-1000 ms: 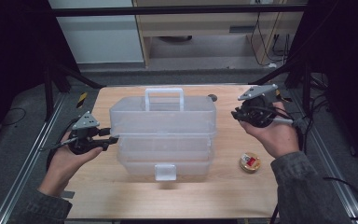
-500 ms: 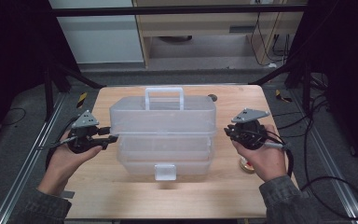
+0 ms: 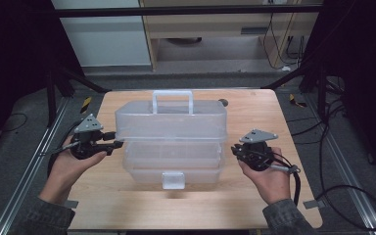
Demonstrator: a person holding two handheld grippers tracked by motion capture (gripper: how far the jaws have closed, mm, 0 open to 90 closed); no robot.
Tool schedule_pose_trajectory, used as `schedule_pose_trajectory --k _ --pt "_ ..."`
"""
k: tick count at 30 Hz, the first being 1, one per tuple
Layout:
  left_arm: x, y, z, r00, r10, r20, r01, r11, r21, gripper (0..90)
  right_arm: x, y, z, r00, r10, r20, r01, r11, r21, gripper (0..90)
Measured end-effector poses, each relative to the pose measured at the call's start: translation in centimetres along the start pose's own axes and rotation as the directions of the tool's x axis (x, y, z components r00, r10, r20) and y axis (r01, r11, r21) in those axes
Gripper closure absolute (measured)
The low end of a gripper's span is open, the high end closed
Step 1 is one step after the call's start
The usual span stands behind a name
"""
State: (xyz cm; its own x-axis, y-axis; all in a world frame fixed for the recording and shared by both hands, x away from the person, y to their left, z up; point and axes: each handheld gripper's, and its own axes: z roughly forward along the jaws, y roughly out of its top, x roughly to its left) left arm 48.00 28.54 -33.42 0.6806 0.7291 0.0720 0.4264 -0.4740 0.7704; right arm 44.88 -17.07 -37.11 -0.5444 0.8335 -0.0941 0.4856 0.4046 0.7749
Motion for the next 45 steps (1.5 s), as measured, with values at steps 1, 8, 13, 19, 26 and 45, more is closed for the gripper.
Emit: schedule_pose_trajectory --k 1,8,13,19,26,45 --pt "0.0 0.0 0.0 1.0 0.0 -0.001 0.0 1.0 0.0 56.6 0.1 -0.3 0.2 1.0 0.009 -0.002 -0.009 1.0 0.001 81.3" --pt "0.0 0.0 0.0 1.0 0.0 -0.004 0.0 1.0 0.004 56.8 1.2 -1.5 1.3 0.9988 0.04 -0.028 -0.04 0.999 -0.001 84.7" --pt "0.0 0.1 0.0 1.0 -0.002 -0.003 0.002 1.0 0.004 56.8 1.5 -1.9 1.8 0.9966 0.074 -0.037 -0.074 0.997 -0.015 84.4" --pt "0.0 0.1 0.0 1.0 0.0 -0.005 0.0 1.0 0.004 57.0 2.0 -1.9 2.5 0.9921 0.116 -0.048 -0.118 0.992 -0.036 81.3" --pt "0.0 0.1 0.0 1.0 -0.003 -0.007 0.003 1.0 0.004 57.1 2.4 -2.2 3.0 0.9909 0.125 -0.049 -0.126 0.992 -0.013 80.4" --pt "0.2 0.4 0.1 0.9997 -0.018 -0.018 0.018 0.9998 0.005 58.7 2.8 -2.1 3.3 0.9851 0.17 -0.023 -0.17 0.985 0.01 79.0"
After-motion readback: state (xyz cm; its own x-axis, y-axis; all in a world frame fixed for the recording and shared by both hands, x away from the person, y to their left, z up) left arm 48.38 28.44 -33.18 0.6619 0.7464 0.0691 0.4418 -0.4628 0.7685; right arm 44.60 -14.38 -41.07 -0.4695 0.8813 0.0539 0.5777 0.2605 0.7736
